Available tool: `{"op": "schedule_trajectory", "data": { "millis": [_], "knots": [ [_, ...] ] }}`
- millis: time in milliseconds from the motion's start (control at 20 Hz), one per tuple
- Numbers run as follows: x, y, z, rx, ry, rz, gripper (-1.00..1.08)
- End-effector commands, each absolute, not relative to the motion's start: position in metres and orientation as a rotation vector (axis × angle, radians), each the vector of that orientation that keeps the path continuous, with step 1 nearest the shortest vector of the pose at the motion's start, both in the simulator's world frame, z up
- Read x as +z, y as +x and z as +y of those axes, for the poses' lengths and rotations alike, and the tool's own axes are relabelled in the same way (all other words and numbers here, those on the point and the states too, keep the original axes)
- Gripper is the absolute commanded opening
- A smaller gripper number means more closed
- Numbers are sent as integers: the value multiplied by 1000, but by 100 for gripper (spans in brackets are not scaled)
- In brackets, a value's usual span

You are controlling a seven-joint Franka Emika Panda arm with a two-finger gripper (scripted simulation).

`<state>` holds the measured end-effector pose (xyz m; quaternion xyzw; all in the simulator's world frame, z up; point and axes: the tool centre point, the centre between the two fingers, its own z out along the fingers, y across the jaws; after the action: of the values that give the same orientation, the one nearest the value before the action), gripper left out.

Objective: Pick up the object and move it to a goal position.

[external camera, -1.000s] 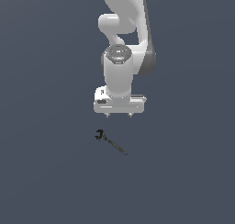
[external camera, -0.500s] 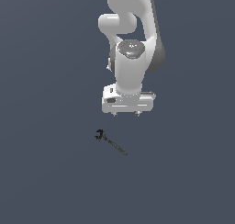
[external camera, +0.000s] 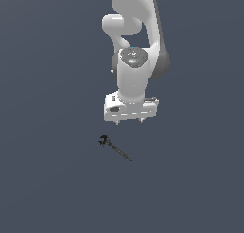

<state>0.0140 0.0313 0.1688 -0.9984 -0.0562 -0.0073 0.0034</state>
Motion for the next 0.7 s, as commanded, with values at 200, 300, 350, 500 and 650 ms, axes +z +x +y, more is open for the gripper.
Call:
{"op": "schedule_trajectory", "data": {
  "millis": [200,300,350,500,650],
  "knots": [
    [153,25,21,-18,-3120,-355,100],
    [146,29,17,-16,-3113,-428,100],
    [143,31,14,-14,-3108,-467,100],
    [132,38,7,-11,-3091,-583,100],
    [121,44,0,-8,-3068,-698,100]
  ]
}}
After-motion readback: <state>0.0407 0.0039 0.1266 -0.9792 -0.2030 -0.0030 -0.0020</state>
